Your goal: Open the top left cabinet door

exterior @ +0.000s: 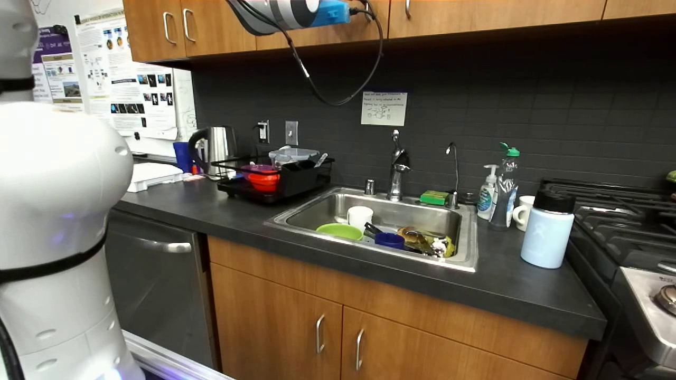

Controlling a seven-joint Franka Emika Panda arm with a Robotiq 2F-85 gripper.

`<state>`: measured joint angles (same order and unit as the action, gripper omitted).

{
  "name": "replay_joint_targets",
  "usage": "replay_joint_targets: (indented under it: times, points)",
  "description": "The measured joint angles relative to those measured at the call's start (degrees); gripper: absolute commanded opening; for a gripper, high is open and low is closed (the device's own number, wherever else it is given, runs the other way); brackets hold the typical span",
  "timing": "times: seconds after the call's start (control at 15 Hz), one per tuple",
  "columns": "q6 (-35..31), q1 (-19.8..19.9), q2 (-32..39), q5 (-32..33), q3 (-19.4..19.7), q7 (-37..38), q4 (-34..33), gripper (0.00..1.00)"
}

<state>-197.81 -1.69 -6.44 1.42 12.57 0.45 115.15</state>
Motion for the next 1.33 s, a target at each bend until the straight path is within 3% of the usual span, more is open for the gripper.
replay_joint_targets:
  times: [0.4, 0.93, 1.33]
  points:
    - [-0.1, 0.3, -4.2, 0.8, 0.1, 0.4, 4.0, 1.00]
    - [0.0, -0.6, -14.5, 4.1, 13.5, 0.4, 9.9, 1.00]
    - [0.1, -4.3, -15.9, 5.6, 17.9, 0.4, 10.6, 1.00]
